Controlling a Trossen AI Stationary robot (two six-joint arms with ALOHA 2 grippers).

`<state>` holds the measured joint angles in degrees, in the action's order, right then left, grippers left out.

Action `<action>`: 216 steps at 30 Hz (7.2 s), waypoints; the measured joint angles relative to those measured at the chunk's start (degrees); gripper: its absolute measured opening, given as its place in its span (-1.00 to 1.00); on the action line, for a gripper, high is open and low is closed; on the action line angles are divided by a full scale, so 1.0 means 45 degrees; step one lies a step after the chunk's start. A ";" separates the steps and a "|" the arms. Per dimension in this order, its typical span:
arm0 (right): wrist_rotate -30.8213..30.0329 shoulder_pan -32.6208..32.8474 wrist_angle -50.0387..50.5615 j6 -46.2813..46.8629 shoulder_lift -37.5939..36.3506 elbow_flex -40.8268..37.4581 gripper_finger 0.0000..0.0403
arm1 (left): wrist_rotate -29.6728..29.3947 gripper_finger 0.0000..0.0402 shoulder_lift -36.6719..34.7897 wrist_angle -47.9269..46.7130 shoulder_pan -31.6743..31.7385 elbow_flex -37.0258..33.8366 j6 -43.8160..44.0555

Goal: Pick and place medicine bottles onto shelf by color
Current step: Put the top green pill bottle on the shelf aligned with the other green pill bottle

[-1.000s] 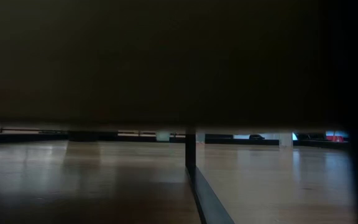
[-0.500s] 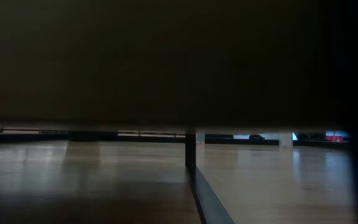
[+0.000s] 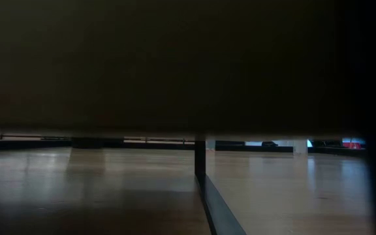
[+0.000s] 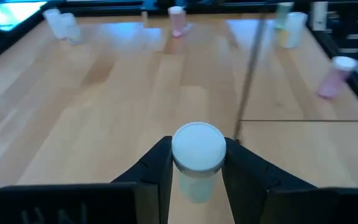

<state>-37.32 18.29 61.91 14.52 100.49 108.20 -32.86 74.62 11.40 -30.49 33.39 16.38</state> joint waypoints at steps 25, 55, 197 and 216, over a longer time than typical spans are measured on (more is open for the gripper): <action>-0.0002 0.0002 -0.0005 0.0000 0.0000 0.0000 0.05 | 0.0194 -0.48 -0.0930 -0.1383 -0.3136 0.0740 0.0337; -0.0004 -0.0001 -0.0034 0.0000 0.0000 0.0000 0.05 | -0.0281 -0.48 -0.0925 -0.3104 -0.4796 0.0894 0.2575; 1.0099 0.0004 -0.2195 -0.5285 0.0053 0.0000 0.05 | -0.1103 -0.47 0.1595 -0.1866 -0.5744 0.0889 0.3905; 1.0099 0.0004 -0.2194 -0.5285 0.0057 0.0000 0.05 | -0.1482 -0.47 0.2018 -0.1443 -0.6098 0.0884 0.3905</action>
<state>8.12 18.31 52.04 -9.26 100.74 108.20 -39.53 83.70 4.91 -57.93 37.36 33.95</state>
